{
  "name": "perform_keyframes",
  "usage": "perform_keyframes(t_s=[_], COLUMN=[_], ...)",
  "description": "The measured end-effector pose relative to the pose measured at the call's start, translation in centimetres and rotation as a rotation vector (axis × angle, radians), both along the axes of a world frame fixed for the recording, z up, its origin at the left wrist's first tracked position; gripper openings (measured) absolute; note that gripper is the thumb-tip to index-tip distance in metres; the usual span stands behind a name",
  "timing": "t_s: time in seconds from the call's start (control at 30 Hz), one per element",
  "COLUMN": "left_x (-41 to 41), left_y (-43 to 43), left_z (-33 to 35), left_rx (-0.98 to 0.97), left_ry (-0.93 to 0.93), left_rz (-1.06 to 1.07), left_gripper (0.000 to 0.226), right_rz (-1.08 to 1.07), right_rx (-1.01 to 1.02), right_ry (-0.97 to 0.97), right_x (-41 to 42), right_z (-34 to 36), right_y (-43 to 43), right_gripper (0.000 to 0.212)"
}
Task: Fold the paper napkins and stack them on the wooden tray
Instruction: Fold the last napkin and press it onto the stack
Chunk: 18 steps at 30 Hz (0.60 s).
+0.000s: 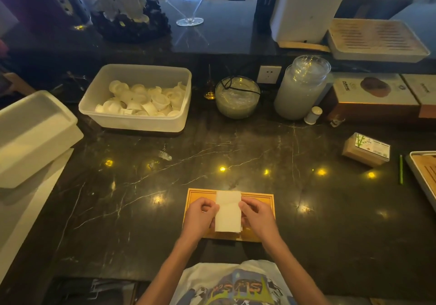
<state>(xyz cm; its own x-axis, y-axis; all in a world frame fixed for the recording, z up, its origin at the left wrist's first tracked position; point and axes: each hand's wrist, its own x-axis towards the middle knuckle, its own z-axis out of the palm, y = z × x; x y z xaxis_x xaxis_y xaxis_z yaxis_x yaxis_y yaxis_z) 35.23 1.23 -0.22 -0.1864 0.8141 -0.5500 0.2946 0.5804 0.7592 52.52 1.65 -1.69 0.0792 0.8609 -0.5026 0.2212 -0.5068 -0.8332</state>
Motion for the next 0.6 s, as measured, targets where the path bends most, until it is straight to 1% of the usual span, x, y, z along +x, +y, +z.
perform_keyframes(t_s=[0.17, 0.37, 0.47, 0.53, 0.6], left_x=[0.6, 0.6, 0.4, 0.3, 0.4], left_y=[0.5, 0.4, 0.1, -0.1, -0.4], left_z=[-1.2, -2.4, -2.6, -2.5, -2.3], left_rx=[-0.003, -0.035, -0.022, -0.032, -0.106], left_ry=[0.032, 0.049, 0.072, -0.008, -0.135], left_rz=[-0.040, -0.044, 0.007, 0.034, 0.023], left_gripper=[0.008, 0.010, 0.014, 0.025, 0.047], right_rz=[0.024, 0.035, -0.004, -0.052, -0.094], right_rx=[0.017, -0.011, -0.020, -0.066, -0.186], right_ry=[-0.091, -0.123, -0.133, -0.108, 0.037], right_x=[-0.1, 0.2, 0.3, 0.3, -0.3], right_z=[-1.0, -2.1, -2.1, -1.8, -1.4], right_y=[0.1, -0.4, -0.5, -0.7, -0.7], right_gripper=[0.034, 0.033, 0.033, 0.040, 0.051])
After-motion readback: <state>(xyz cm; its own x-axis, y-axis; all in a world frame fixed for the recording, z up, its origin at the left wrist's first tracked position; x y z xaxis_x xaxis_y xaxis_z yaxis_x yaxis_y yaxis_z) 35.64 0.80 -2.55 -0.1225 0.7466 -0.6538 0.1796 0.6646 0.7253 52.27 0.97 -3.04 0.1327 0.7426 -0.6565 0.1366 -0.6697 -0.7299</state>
